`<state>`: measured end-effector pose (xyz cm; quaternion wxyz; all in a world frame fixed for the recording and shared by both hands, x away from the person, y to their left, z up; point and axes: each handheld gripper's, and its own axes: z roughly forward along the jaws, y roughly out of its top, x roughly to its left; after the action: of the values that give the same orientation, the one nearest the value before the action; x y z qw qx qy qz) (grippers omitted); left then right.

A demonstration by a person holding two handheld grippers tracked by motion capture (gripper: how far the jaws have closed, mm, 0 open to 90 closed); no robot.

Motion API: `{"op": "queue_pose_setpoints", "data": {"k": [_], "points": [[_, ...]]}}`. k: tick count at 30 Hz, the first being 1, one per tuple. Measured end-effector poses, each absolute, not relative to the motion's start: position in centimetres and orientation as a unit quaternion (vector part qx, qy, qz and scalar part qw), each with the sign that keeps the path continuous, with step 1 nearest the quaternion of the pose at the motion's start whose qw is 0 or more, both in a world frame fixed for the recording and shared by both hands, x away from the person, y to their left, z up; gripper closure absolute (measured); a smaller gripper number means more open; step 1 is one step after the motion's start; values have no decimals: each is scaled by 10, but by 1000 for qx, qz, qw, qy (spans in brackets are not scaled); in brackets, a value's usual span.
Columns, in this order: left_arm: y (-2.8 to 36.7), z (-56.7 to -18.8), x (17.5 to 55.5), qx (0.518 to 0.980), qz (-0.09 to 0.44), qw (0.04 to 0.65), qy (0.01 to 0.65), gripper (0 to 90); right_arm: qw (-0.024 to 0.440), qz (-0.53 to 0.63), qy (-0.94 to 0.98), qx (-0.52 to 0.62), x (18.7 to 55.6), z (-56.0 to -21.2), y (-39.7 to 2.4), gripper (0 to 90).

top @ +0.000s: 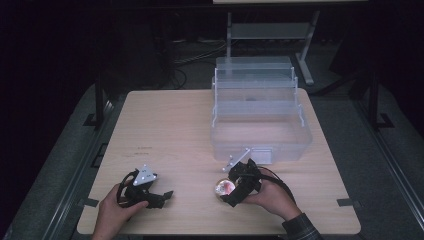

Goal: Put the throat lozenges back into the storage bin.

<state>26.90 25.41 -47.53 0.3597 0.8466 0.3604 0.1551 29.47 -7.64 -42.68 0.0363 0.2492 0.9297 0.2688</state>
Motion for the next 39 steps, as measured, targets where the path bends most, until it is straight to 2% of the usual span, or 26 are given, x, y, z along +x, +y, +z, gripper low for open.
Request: {"op": "queue_pose_setpoints", "data": {"k": [17,39], "points": [[254,-475,269,847,155,358,360,112,31,232,941,243,299,-442,-60,0],[254,-475,269,847,155,358,360,112,27,224,945,237,300,-453,-58,134]]}}
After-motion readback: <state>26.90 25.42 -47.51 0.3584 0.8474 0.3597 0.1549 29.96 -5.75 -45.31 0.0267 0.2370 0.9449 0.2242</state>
